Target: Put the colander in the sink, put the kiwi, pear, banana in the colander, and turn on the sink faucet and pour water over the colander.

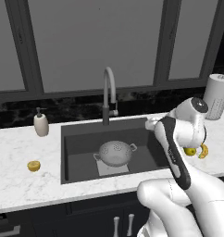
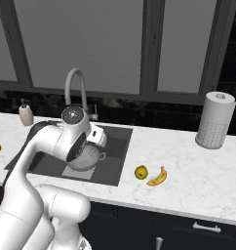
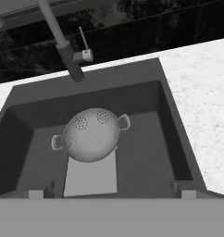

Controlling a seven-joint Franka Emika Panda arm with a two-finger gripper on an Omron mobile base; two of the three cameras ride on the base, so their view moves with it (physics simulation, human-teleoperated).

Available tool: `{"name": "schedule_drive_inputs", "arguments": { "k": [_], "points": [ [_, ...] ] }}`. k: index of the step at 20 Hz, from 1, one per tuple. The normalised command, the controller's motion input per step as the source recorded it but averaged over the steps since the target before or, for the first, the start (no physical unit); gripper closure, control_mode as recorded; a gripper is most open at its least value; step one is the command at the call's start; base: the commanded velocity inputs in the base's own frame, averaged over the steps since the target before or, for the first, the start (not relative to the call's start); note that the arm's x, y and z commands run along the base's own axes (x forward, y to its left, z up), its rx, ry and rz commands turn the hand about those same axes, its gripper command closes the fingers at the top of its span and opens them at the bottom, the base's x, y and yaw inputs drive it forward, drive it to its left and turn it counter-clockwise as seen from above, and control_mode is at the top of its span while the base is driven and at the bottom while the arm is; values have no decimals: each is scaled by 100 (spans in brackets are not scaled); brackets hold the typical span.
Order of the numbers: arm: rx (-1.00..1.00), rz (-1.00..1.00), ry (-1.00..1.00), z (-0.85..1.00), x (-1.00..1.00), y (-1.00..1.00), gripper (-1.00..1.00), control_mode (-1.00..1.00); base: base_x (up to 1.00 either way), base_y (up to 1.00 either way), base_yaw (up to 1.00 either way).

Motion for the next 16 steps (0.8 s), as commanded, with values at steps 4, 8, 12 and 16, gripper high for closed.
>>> {"name": "schedule_drive_inputs", "arguments": {
  "k": [4,8,12,16],
  "points": [
    [0,3,-15,34,-84,45,-100,-100,0,0,0],
    [-1,7,0,46,-58,67,-100,-100,0,0,0],
    [0,14,9,33,-46,69,-100,-100,0,0,0],
    [-1,11,9,5,-40,80,-100,-100,0,0,0]
  ]
}}
